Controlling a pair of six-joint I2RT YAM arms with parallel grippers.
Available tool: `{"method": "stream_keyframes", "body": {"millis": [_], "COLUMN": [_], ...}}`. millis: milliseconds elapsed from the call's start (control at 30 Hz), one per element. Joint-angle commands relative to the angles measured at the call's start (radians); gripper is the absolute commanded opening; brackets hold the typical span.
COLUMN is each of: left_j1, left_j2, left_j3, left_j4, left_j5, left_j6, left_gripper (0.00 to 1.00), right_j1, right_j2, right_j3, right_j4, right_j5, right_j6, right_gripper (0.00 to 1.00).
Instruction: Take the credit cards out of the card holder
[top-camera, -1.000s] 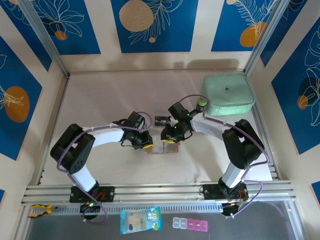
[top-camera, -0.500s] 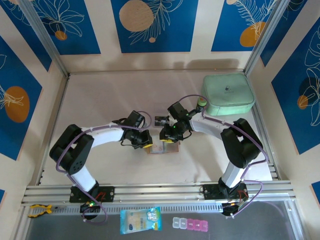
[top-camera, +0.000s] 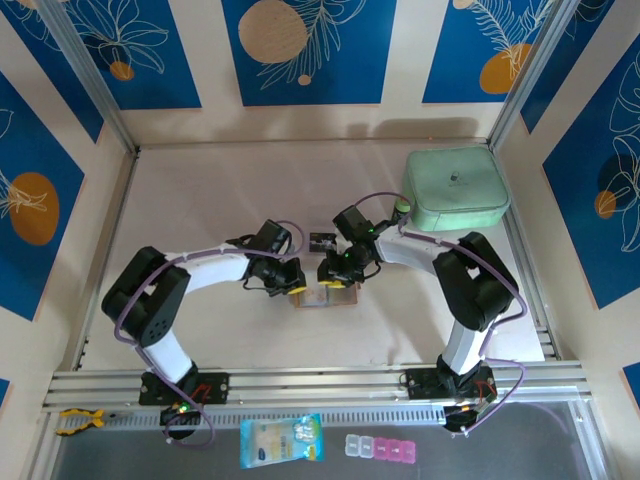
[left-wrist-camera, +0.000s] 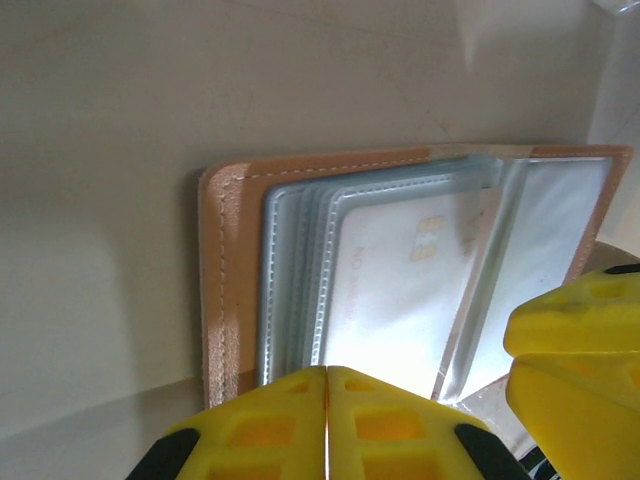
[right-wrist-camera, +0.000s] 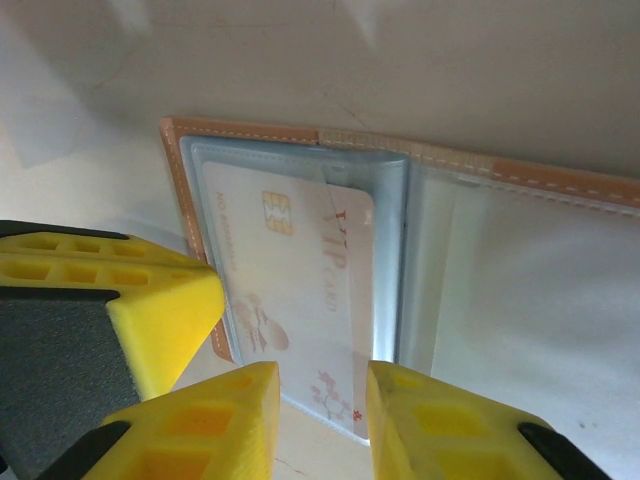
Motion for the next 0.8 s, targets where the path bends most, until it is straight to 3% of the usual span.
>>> {"method": "stream_keyframes", "body": {"millis": [0,767], "left_j1": [0.007,0.008], "left_j2": [0.012,0.019], "left_j3": [-0.002,-0.007], "left_j4": [-0.021,-0.054], "left_j5": [0.000,-0.027], "left_j6": [0.030,0.042], "left_gripper": [0.09,0.09], "right_j1": [0.009,0.022], "right_j2": [0.018,0.077], "right_j3": [0.025,0.036], "right_j4": [0.009,0.026], "right_j5": [-0.037,-0.053], "right_j6": [-0.005,-0.031], "right_gripper": [0.29,0.26]}}
